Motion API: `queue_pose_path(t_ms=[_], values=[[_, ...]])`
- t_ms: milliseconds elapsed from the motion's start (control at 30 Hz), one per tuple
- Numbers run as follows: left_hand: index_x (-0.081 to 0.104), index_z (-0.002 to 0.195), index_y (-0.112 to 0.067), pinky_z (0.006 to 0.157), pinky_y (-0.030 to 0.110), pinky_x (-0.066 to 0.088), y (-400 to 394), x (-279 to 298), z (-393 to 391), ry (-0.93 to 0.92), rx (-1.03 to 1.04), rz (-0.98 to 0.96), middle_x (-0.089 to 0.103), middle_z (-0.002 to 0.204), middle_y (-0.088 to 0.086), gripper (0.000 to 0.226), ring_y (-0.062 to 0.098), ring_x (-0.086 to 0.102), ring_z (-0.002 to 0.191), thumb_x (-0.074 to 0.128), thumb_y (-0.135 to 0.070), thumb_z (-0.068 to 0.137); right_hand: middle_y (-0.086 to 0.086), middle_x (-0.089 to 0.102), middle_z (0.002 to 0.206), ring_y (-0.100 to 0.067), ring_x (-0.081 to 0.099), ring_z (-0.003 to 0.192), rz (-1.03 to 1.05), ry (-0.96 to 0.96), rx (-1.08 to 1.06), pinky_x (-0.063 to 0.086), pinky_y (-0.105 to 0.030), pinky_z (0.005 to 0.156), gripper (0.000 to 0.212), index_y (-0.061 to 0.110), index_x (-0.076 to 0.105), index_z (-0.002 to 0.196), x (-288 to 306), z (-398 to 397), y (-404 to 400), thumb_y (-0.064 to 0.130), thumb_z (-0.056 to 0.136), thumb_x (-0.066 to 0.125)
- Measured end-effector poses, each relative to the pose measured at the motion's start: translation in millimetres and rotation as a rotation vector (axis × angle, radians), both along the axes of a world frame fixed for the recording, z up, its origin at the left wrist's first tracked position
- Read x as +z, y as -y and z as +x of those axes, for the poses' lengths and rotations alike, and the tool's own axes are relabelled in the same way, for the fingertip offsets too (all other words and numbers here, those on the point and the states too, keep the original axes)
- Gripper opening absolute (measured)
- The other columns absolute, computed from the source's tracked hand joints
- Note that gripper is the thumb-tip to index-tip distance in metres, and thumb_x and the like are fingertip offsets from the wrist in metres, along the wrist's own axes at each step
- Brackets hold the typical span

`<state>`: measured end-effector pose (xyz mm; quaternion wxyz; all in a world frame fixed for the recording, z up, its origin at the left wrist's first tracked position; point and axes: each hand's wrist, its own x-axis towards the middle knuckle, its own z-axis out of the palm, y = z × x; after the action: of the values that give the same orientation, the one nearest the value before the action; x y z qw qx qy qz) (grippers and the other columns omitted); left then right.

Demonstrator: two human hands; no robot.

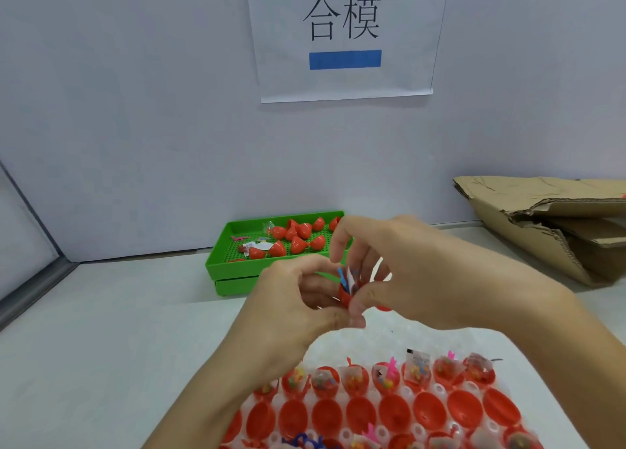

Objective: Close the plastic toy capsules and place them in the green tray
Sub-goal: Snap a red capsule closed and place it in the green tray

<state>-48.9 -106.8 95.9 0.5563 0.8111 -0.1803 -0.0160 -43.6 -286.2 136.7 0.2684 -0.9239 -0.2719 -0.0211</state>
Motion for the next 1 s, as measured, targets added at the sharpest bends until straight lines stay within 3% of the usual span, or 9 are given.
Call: queue_pose_path(t_ms=[100, 200, 367, 500, 633, 800, 933, 1000], values=[[0.073, 0.096, -0.015, 0.075, 0.033, 0.061, 0, 1, 1, 0.043, 0.049, -0.047, 0.077, 0.077, 0.002, 0.033, 0.019, 0.074, 0.074, 0.086, -0.003, 0.067, 0.016, 0.065, 0.088, -0.005, 0.064, 0.081, 0.061, 0.025, -0.002, 0.058, -0.037, 0.074, 0.046, 0.045, 0.052, 0.097, 2, 1, -1, 0.029, 0.071, 0.087], [0.075, 0.089, -0.017, 0.072, 0.028, 0.061, -2, 0, 2, 0.087, 0.091, -0.069, 0.076, 0.076, 0.0, 0.025, 0.017, 0.073, 0.072, 0.086, -0.007, 0.069, 0.019, 0.064, 0.095, 0.0, 0.063, 0.087, 0.128, 0.081, -0.03, 0.056, -0.033, 0.078, 0.039, 0.046, 0.054, 0.098, 4, 1, 0, 0.042, 0.072, 0.083], [0.074, 0.086, -0.016, 0.076, 0.029, 0.06, -2, -2, 3, 0.137, 0.178, -0.059, 0.076, 0.077, -0.003, 0.022, 0.013, 0.073, 0.074, 0.086, -0.008, 0.07, 0.018, 0.066, 0.085, 0.005, 0.065, 0.079, 0.128, 0.162, -0.109, 0.054, -0.021, 0.072, 0.03, 0.033, 0.07, 0.105, 3, 5, 7, 0.048, 0.079, 0.074], [0.072, 0.083, -0.023, 0.073, 0.022, 0.059, 0, -2, 1, 0.186, 0.201, -0.046, 0.075, 0.075, -0.008, 0.026, 0.007, 0.073, 0.072, 0.087, -0.007, 0.069, 0.019, 0.067, 0.083, 0.005, 0.065, 0.083, 0.198, 0.127, -0.07, 0.05, -0.012, 0.071, 0.027, 0.036, 0.072, 0.103, -3, 8, 4, 0.044, 0.078, 0.078], [0.071, 0.081, -0.029, 0.074, 0.021, 0.058, -2, 0, 1, 0.222, 0.188, -0.026, 0.075, 0.075, -0.011, 0.028, 0.006, 0.072, 0.072, 0.086, -0.008, 0.07, 0.022, 0.069, 0.082, 0.003, 0.066, 0.083, 0.259, 0.131, -0.018, 0.054, -0.016, 0.069, 0.018, 0.042, 0.071, 0.091, -6, 10, 0, 0.03, 0.08, 0.08], [0.073, 0.087, -0.027, 0.074, 0.021, 0.059, -4, 2, 1, 0.204, 0.169, -0.05, 0.076, 0.079, -0.011, 0.028, 0.006, 0.073, 0.075, 0.086, -0.009, 0.07, 0.021, 0.07, 0.079, 0.004, 0.068, 0.076, 0.259, 0.129, -0.014, 0.058, -0.023, 0.072, 0.018, 0.031, 0.076, 0.092, -3, 11, 4, 0.015, 0.083, 0.079], [0.073, 0.086, -0.027, 0.072, 0.017, 0.057, -4, 2, 1, 0.197, 0.145, -0.047, 0.076, 0.079, -0.012, 0.027, 0.005, 0.073, 0.075, 0.086, -0.009, 0.07, 0.021, 0.07, 0.081, 0.002, 0.067, 0.077, 0.279, 0.099, 0.033, 0.058, -0.026, 0.073, 0.018, 0.032, 0.076, 0.093, -2, 10, 5, 0.021, 0.081, 0.082], [0.073, 0.086, -0.027, 0.074, 0.021, 0.058, -4, 3, 1, 0.189, 0.128, -0.07, 0.076, 0.08, -0.011, 0.024, 0.006, 0.073, 0.076, 0.086, -0.014, 0.07, 0.017, 0.071, 0.086, -0.001, 0.067, 0.085, 0.277, 0.097, 0.042, 0.057, -0.028, 0.077, 0.027, 0.035, 0.074, 0.099, -1, 9, 5, 0.024, 0.076, 0.085]])
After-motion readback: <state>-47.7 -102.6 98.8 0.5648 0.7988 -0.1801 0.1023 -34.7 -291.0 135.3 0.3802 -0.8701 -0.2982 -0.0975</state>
